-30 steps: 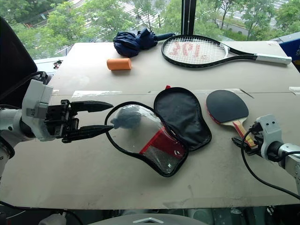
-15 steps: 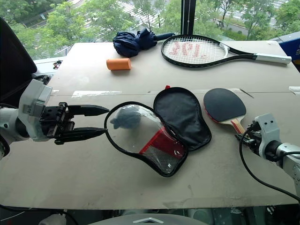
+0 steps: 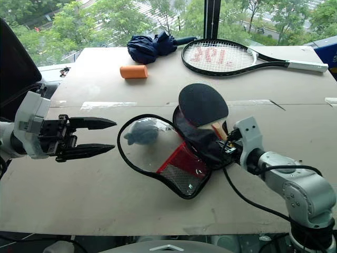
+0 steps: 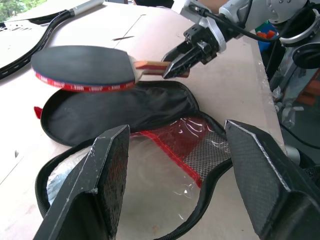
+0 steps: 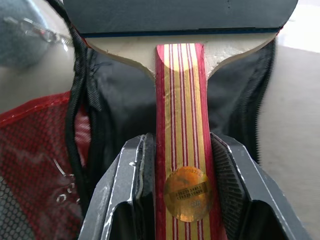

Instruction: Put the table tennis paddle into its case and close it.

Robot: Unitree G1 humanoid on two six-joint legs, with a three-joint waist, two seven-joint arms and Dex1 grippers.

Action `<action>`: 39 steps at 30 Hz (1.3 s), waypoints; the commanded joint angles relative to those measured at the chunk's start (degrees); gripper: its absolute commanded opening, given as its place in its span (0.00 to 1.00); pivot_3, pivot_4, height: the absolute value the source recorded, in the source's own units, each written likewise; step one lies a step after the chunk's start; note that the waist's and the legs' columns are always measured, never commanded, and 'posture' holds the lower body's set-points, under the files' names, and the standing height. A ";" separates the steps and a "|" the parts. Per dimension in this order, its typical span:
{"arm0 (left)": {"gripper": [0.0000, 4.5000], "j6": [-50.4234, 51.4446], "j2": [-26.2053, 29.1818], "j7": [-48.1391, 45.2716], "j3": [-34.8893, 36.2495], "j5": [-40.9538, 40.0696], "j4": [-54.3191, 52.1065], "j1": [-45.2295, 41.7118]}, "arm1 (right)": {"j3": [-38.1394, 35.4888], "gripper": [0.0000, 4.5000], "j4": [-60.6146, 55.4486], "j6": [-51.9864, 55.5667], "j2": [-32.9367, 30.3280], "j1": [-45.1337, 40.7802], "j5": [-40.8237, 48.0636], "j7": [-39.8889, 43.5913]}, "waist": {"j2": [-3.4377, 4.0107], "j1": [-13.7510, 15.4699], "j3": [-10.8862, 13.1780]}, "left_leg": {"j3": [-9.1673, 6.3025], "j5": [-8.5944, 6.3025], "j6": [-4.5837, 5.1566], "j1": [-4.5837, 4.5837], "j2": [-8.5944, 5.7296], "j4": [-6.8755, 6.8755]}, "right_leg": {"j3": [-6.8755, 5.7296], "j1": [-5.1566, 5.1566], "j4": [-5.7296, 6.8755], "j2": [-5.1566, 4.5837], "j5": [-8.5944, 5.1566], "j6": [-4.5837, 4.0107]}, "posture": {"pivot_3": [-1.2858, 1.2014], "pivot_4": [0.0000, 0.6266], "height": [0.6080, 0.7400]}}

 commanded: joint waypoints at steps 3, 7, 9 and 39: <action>0.68 -1.43 0.04 -0.40 2.36 0.00 -0.69 0.66 | 3.18 0.22 -1.36 -0.30 0.77 -2.37 -3.40 -3.27 | 0.00 -0.06 0.00 | 0.01 0.00 0.00 0.00 -0.01 0.02 | -0.01 0.00 0.03 0.00 0.00 0.00 | 0.52 0.24 0.87; 0.68 -2.12 0.09 -0.50 2.49 0.25 -0.50 1.07 | 4.11 0.22 -0.05 0.03 1.25 -2.95 -5.51 -4.35 | 0.00 -0.12 0.00 | 0.03 0.03 -0.05 0.01 -0.01 0.02 | 0.01 -0.11 0.25 0.01 0.00 0.00 | 0.52 0.24 0.87; 0.68 -2.28 0.09 -0.51 2.54 0.22 -0.46 1.22 | 4.79 0.22 0.26 -0.19 1.01 -3.07 -6.13 -3.95 | 0.00 -0.13 0.00 | 0.05 0.04 -0.06 0.01 -0.01 0.02 | 0.01 -0.16 0.32 0.00 0.00 -0.01 | 0.52 0.24 0.87; 0.68 -1.17 -1.24 1.52 3.92 -1.40 -2.27 4.18 | 8.06 0.99 4.36 -8.66 -1.15 -3.78 -10.15 4.71 | -0.02 -0.22 -0.01 | 0.15 0.05 -0.08 0.04 0.00 0.04 | -0.01 -0.24 0.47 -0.03 -0.01 -0.01 | 0.52 0.24 0.87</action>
